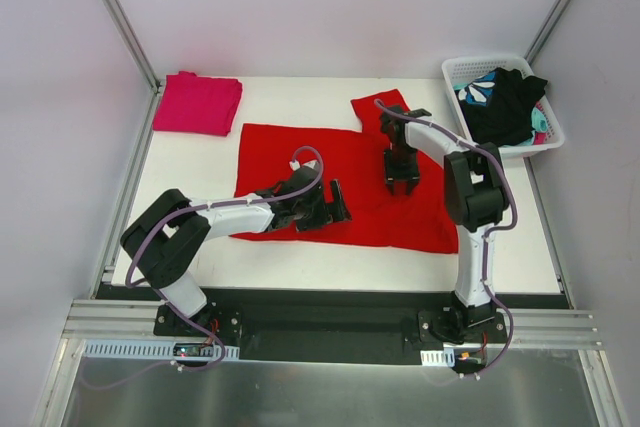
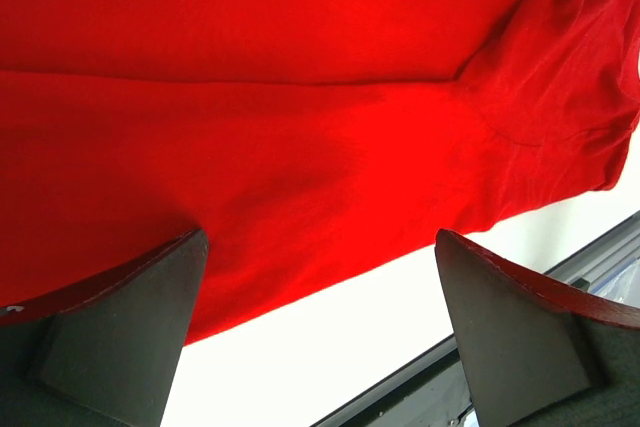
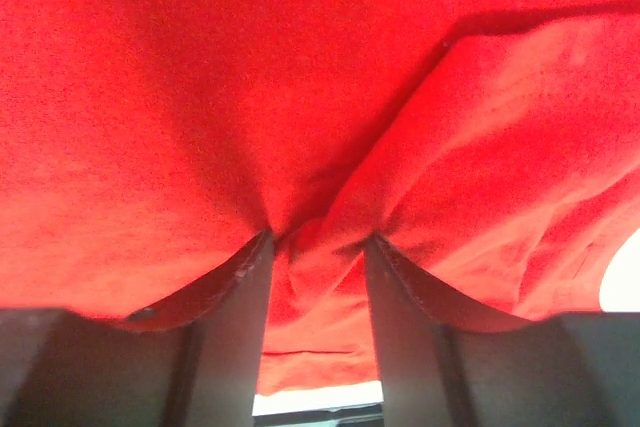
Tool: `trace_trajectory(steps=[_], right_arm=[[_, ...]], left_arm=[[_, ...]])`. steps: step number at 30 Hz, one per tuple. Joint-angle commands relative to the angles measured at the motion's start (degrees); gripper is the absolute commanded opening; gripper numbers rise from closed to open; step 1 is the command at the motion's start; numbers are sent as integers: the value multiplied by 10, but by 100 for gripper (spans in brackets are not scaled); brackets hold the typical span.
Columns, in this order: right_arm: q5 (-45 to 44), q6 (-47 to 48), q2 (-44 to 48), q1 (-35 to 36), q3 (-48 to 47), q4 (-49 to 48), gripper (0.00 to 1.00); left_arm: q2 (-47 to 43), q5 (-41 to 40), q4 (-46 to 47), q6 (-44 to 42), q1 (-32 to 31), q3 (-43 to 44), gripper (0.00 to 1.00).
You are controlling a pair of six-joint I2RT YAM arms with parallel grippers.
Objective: Fold and stack the t-shirts
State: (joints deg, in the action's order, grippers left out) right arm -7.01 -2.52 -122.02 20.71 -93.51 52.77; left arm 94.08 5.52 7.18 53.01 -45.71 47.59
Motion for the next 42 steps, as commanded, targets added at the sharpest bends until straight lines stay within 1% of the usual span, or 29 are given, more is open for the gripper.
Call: trace_trajectory(steps=[1, 2, 3, 5, 6, 8, 12, 15, 20, 23, 26, 27, 30, 32, 33, 38, 41, 42], right_arm=[[-2, -5, 49, -1, 11, 11, 37], [-3, -5, 51, -1, 14, 12, 32], [-5, -5, 54, -1, 15, 14, 24], [-9, -6, 57, -1, 17, 15, 17], [-11, -6, 61, -1, 19, 18, 8], [-14, -6, 69, -1, 23, 22, 1], [-33, -6, 99, 3, 41, 32, 1], [-40, -7, 137, 6, 74, 33, 1], [-36, -27, 202, 26, 167, 22, 1], [-30, -49, 223, 51, 220, 8, 1], [-27, -70, 226, 87, 246, -5, 1], [-27, -75, 220, 103, 253, -9, 3], [-28, -80, 199, 115, 245, -11, 12], [-27, -79, 190, 119, 231, -4, 15], [-28, -79, 187, 122, 222, 7, 19], [-48, -71, 187, 124, 148, 37, 24], [-63, -57, 185, 123, 109, 60, 33], [-67, -51, 185, 120, 102, 63, 34]], left_arm=[[-9, -6, -50, -4, -9, -18, 99], [-9, -7, -50, -3, -9, -19, 99], [-11, -7, -50, -3, -10, -19, 99], [-11, -8, -50, -2, -11, -20, 99], [-12, -8, -50, -3, -10, -19, 99], [-12, -8, -50, -3, -11, -18, 99], [-10, -9, -50, -1, -14, -16, 99], [-9, -10, -50, -1, -16, -15, 99], [-5, -12, -50, -1, -20, -11, 99], [-3, -16, -50, -2, -21, -12, 99], [0, -16, -49, -1, -22, -11, 99], [2, -15, -49, -1, -21, -10, 99], [4, -15, -49, 0, -23, -9, 99], [2, -16, -49, -2, -24, -12, 99], [0, -17, -49, -1, -23, -13, 99], [0, -18, -50, -2, -23, -14, 99], [2, -17, -50, -3, -22, -11, 99], [4, -17, -50, -3, -24, -11, 99]])
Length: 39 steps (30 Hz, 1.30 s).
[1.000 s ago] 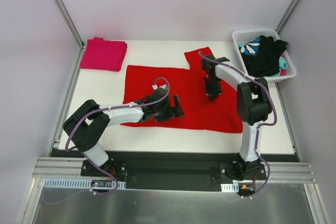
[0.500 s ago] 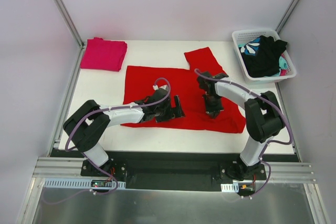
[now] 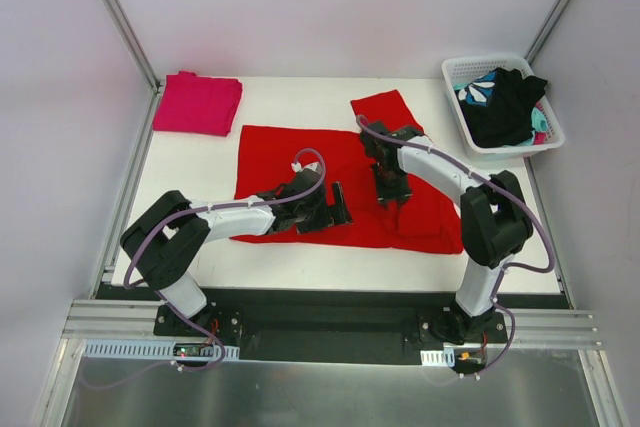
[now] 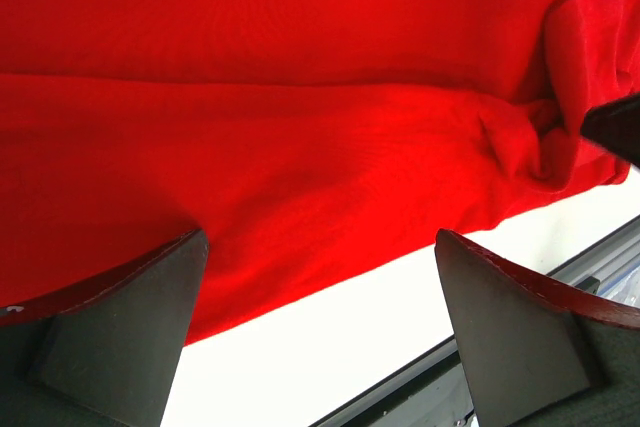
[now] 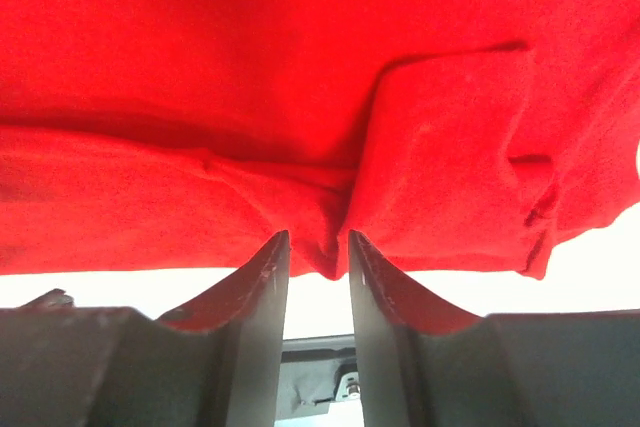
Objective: Fold and stack the t-shirts
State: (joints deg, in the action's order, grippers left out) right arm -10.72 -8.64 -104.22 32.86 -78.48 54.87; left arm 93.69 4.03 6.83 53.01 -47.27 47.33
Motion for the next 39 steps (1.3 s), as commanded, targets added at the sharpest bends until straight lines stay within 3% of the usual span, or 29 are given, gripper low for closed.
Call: trace_trajectory(steps=[1, 11, 25, 37, 39], right_arm=[[-37, 19, 7, -4, -54, 43, 35], [-26, 62, -36, -70, -81, 31, 37], [1, 73, -85, -84, -55, -2, 36], [7, 79, -78, -86, -19, -22, 28], [6, 79, -77, -87, -17, -24, 15]], left_arm=[[9, -1, -46, -2, -7, -8, 99], [9, -2, -46, -4, -7, -7, 99], [5, -5, -49, -6, -7, -7, 99], [-3, -10, -51, -5, -6, -15, 99], [-3, -9, -52, -5, -6, -15, 99]])
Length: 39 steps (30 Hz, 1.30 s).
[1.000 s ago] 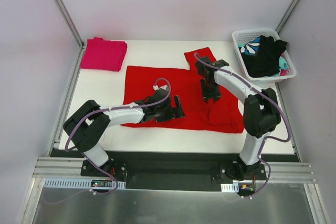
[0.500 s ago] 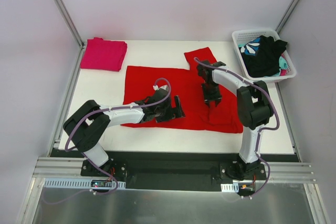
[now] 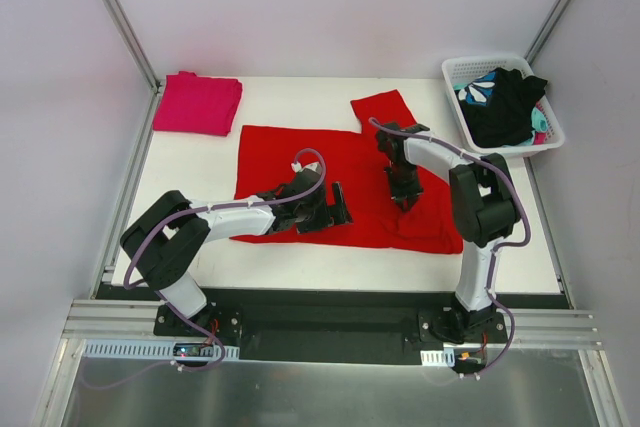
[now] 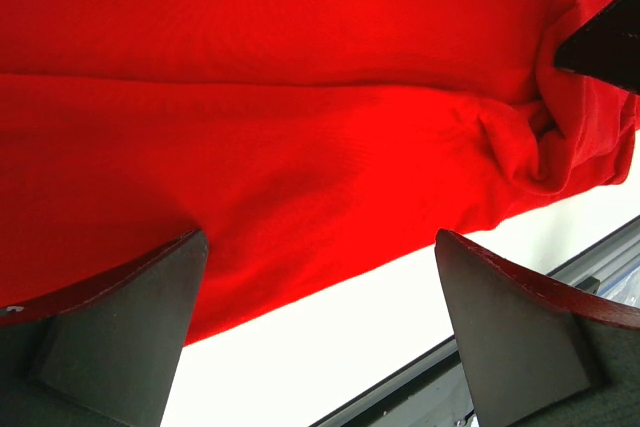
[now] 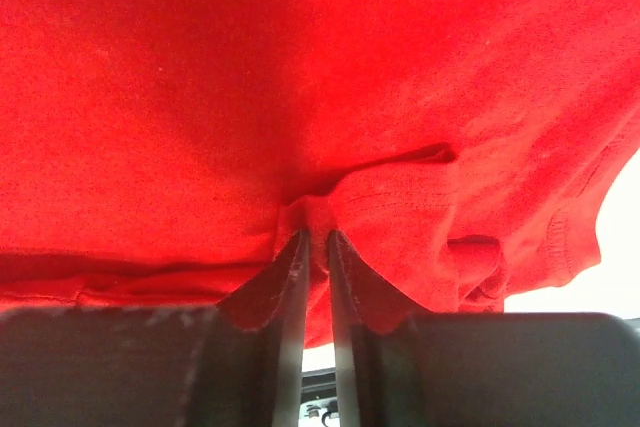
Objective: Fold and stack the t-shirts
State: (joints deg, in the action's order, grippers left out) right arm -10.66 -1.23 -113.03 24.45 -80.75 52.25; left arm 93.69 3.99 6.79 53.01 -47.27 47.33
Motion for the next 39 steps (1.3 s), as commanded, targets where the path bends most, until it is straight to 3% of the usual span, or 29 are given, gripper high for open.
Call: trace_trajectory(steps=[1, 2, 10, 18, 28, 39], right_arm=[[5, 5, 14, -3, 9, 3, 10], [5, 4, 16, -2, 9, 4, 1], [6, -8, 83, 7, 14, 31, 1], [30, -60, 181, 79, 152, 22, 1], [34, -140, 205, 195, 251, 5, 11], [-21, -130, 250, 219, 130, 75, 37]], left_arm=[[-3, -9, -51, -5, -7, -15, 99], [-3, -8, -51, -5, -7, -15, 99], [-2, -7, -51, -3, -8, -12, 99], [-10, -10, -51, -3, -8, -15, 99], [-8, -13, -51, -3, -8, -15, 99], [-9, -15, -51, -3, -8, -18, 99]])
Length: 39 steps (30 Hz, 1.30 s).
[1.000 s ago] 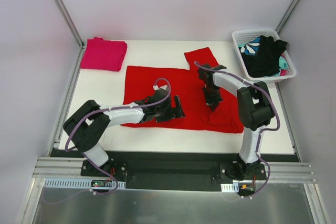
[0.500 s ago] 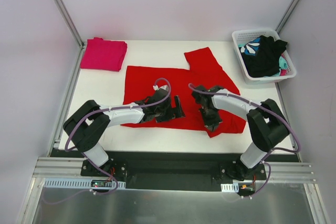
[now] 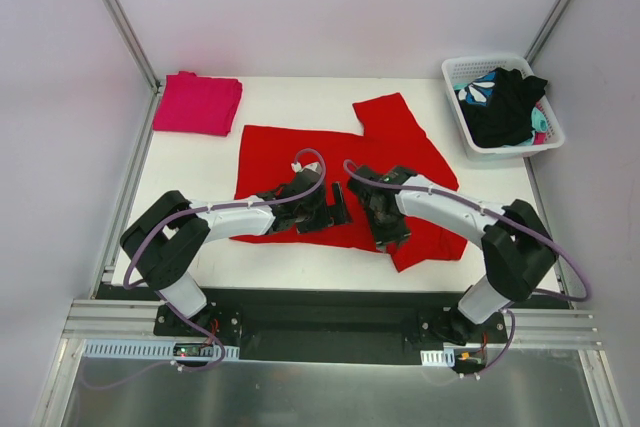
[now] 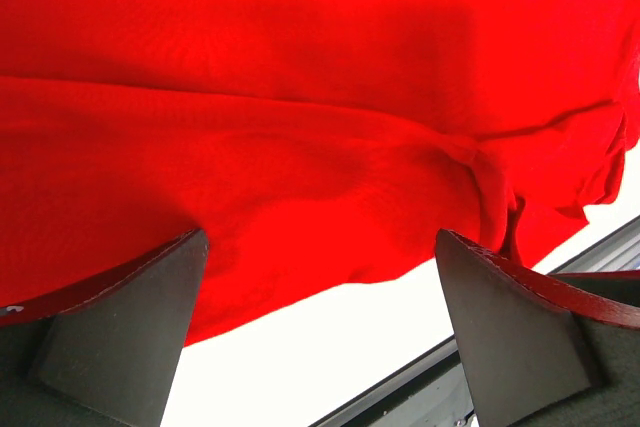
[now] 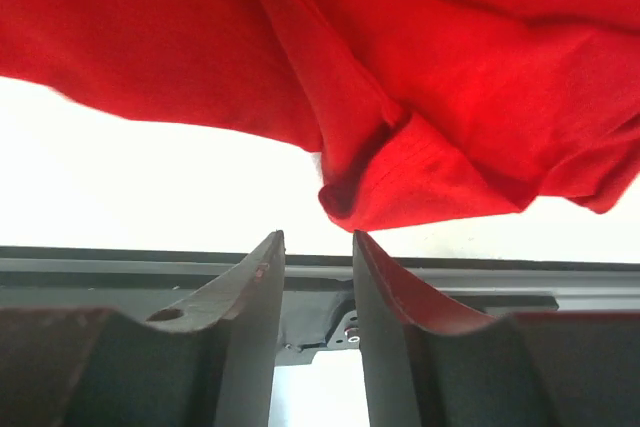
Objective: Fold and stack the t-shirts
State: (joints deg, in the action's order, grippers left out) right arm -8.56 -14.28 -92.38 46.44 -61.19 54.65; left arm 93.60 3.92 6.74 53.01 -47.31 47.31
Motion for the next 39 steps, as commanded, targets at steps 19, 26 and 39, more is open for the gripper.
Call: trace_trajectory(steps=[19, 26, 39], right_arm=[[30, 111, 14, -148, -13, -61, 35], [49, 116, -11, -150, -8, -66, 34], [159, 120, 51, -148, 79, -80, 36]], left_arm=[[0, -11, -51, -2, -8, -14, 99], [-4, -13, -51, -3, -7, -18, 99], [-4, -11, -51, -4, -7, -16, 99]])
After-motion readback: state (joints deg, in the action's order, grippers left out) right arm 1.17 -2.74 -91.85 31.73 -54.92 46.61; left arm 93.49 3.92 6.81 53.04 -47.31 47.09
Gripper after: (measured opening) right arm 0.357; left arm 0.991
